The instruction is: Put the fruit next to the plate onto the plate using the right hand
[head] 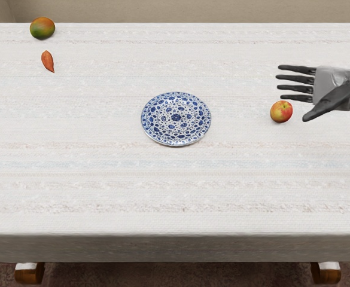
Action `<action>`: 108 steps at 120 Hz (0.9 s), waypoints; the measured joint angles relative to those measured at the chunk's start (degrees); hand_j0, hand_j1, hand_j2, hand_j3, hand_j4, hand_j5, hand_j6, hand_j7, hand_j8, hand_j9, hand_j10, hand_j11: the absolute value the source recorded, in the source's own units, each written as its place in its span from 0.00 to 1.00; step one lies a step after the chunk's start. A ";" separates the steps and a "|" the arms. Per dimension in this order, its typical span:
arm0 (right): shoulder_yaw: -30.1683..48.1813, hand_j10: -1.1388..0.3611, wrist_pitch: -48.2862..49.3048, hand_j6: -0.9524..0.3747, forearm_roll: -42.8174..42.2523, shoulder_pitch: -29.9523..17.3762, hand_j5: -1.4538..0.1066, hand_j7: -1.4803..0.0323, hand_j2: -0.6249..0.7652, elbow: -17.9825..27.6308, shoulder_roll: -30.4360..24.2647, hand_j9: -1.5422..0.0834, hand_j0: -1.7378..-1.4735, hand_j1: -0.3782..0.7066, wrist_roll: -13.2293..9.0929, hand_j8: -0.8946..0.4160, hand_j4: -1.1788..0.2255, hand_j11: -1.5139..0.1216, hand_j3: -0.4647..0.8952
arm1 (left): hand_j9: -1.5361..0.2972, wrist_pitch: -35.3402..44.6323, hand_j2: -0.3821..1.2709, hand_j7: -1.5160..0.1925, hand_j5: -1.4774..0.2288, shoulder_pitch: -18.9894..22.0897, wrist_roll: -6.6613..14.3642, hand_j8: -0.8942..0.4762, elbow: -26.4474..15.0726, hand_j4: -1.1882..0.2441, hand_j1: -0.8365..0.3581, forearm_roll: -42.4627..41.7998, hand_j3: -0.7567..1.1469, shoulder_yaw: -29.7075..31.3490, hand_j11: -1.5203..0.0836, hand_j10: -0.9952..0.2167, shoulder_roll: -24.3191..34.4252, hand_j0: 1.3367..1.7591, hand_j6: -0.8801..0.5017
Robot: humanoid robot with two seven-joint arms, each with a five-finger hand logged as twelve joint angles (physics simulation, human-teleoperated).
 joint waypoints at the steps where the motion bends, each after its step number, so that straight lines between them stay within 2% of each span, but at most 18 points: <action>1: 0.02 0.76 0.00 0.72 -0.06 0.05 0.93 0.98 0.45 0.04 0.15 0.95 0.30 0.03 -0.09 0.68 0.84 0.93 0.34 | 0.83 0.00 0.23 0.88 0.86 -0.01 -0.01 0.64 0.00 0.82 0.98 0.00 0.40 0.00 0.94 0.81 0.00 0.76 0.63; 12: 0.31 0.76 0.00 0.72 -0.96 0.74 0.93 0.98 0.45 0.26 1.28 0.95 0.30 0.03 -0.70 0.68 0.84 0.93 0.34 | 0.83 0.00 0.23 0.88 0.86 0.05 0.00 0.64 0.00 0.82 0.98 0.00 0.40 0.00 0.94 0.81 0.00 0.76 0.63; 18: 0.43 0.76 0.00 0.72 -4.39 1.75 0.93 0.98 0.45 0.13 1.39 0.95 0.30 0.03 -0.86 0.68 0.84 0.93 0.34 | 0.83 0.00 0.23 0.88 0.86 0.03 0.00 0.64 0.00 0.82 0.98 0.00 0.40 0.00 0.94 0.81 0.00 0.76 0.63; 26: 0.74 0.76 0.00 0.72 -12.52 3.00 0.93 0.98 0.45 1.17 1.12 0.95 0.30 0.03 -0.99 0.68 0.84 0.93 0.34 | 0.83 0.00 0.23 0.88 0.86 0.00 0.00 0.64 0.00 0.82 0.98 0.00 0.40 0.00 0.94 0.81 0.00 0.76 0.63; 38: 0.62 0.76 -0.81 0.72 -29.40 3.78 0.93 0.98 0.45 9.22 1.07 0.95 0.30 0.03 -1.07 0.68 0.84 0.92 0.34 | 0.83 0.00 0.23 0.88 0.86 0.05 -0.01 0.64 0.00 0.82 0.98 0.00 0.40 0.00 0.94 0.81 0.00 0.76 0.63; 49: -0.55 0.76 -5.06 0.71 -42.52 4.15 0.93 0.97 0.45 12.27 2.88 0.94 0.30 0.03 -1.11 0.68 0.84 0.92 0.34 | 0.83 0.00 0.23 0.88 0.86 0.03 0.00 0.64 0.00 0.82 0.98 0.00 0.40 0.00 0.94 0.81 0.00 0.76 0.63; 84: -5.28 0.75 -20.19 0.71 -62.22 4.64 0.93 0.97 0.45 8.22 13.00 0.94 0.30 0.03 -1.13 0.68 0.83 0.92 0.34 | 0.83 0.00 0.23 0.88 0.86 0.07 0.00 0.64 0.00 0.82 0.98 0.00 0.40 0.00 0.94 0.81 0.00 0.76 0.63; 108: -13.23 0.73 -30.35 0.69 -66.73 6.31 0.90 0.95 0.45 4.09 17.07 0.92 0.30 0.06 -1.13 0.65 0.81 0.90 0.34 | 0.83 0.00 0.23 0.88 0.86 0.02 0.01 0.64 0.00 0.82 0.98 0.00 0.40 0.00 0.94 0.81 0.00 0.76 0.63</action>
